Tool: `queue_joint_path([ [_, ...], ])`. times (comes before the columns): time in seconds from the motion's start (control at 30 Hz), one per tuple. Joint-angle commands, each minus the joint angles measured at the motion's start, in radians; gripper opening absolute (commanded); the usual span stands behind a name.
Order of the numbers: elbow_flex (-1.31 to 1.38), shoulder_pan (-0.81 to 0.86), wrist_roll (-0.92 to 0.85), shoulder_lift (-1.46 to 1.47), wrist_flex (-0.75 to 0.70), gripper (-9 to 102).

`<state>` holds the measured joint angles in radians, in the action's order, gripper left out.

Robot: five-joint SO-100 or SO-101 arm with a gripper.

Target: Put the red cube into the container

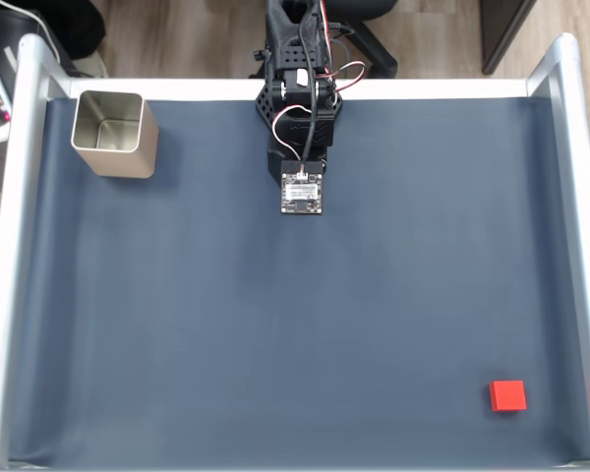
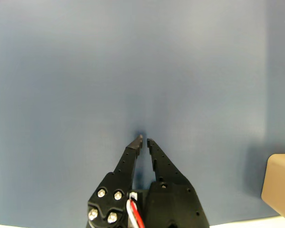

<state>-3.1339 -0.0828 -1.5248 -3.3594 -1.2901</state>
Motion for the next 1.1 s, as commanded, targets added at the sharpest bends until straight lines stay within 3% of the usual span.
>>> queue_joint_path([
  [0.0, 0.005, -0.002, -0.041, 0.005, -0.011, 0],
  [0.63, 0.005, -0.002, -0.107, 0.005, 0.044, 0],
  [1.07, 0.009, -0.048, -0.095, 0.051, 0.568, 0],
])
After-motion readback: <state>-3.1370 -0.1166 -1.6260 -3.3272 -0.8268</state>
